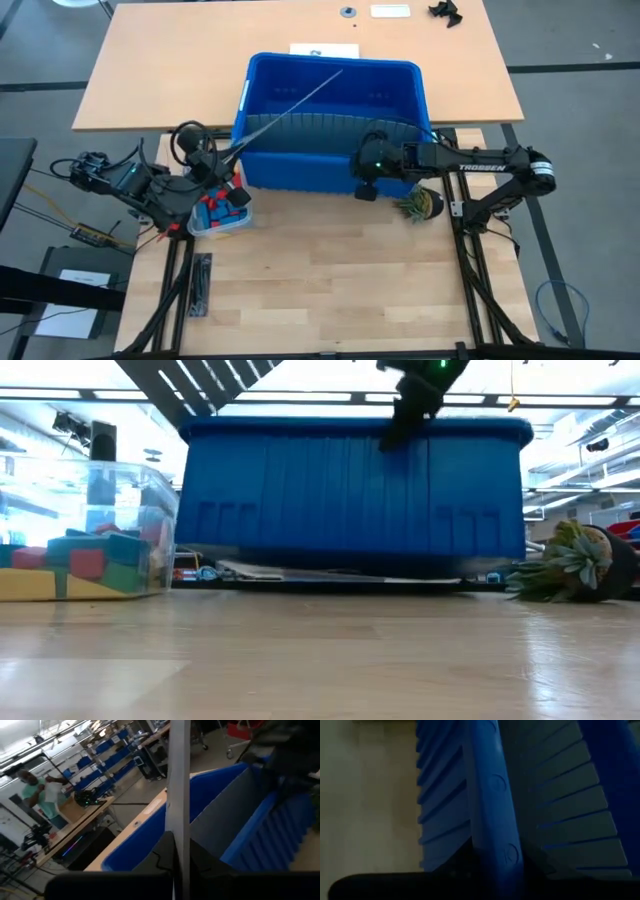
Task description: Sort Items/Unsort Items
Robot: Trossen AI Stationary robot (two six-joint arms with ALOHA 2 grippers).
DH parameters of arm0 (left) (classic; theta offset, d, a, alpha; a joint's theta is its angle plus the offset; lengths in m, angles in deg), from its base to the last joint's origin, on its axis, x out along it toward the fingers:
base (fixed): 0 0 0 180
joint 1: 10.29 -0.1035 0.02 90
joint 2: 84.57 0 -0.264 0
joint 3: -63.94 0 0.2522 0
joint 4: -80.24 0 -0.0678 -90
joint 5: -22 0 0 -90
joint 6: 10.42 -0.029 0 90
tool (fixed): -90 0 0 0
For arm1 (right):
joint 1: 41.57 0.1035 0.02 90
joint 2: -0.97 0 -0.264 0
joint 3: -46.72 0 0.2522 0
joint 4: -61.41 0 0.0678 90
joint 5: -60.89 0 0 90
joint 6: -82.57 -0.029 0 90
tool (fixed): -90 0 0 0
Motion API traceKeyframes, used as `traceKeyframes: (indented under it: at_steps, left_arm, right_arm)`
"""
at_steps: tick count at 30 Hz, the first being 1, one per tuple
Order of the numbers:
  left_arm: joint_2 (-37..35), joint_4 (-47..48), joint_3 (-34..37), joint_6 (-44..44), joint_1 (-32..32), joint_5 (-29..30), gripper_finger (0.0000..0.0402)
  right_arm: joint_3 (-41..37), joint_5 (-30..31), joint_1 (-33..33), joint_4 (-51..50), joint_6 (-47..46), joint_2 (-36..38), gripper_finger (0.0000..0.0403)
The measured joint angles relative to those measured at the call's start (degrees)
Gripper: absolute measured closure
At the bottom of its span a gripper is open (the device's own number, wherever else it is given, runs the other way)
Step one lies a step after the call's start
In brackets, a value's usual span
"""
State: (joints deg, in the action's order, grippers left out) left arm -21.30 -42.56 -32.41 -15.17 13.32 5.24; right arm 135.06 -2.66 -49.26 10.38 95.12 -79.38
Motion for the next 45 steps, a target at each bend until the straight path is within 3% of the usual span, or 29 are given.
traceKeyframes:
  at_steps: [2, 6, 8, 15, 22, 30, 35, 45]
  left_arm:
    - [0.0, 0.0, 0.0, -0.6, 0.0, 2.3, 0.0387]
    - [0.0, -0.4, 0.0, -0.8, -0.1, 13.9, 0.0387]
    - [-0.6, -0.4, 0.0, -1.1, -0.6, 15.4, 0.0387]
    - [-1.1, -0.3, 0.0, -2.3, -1.6, 15.0, 0.0387]
    - [-1.1, -0.3, 0.0, -2.4, -1.6, 15.0, 0.0387]
    - [-1.1, -0.3, 0.0, -2.5, -1.6, 15.0, 0.0387]
    - [-1.1, -0.2, 0.0, -2.5, -1.6, 14.2, 0.0387]
    - [-1.1, -0.2, 0.0, -3.0, -1.6, 14.1, 0.0387]
  right_arm:
    - [0.3, 0.3, 0.0, -0.1, 0.3, 0.0, 0.0319]
    - [0.3, 3.2, 0.7, 1.9, 0.9, -0.1, 0.0319]
    - [0.3, 4.3, 0.7, 3.1, 0.1, -0.1, 0.0319]
    - [0.3, 10.9, 1.1, 7.1, 1.8, -0.1, 0.0319]
    - [0.4, 13.2, -1.6, 11.7, 0.3, -0.2, 0.0321]
    - [0.6, 11.1, -6.1, 16.2, -1.1, -1.0, 0.0321]
    - [0.7, 8.3, -6.8, 18.7, -1.4, -4.2, 0.0321]
    - [6.6, 11.8, -4.0, 14.6, -2.5, -14.0, 0.0321]
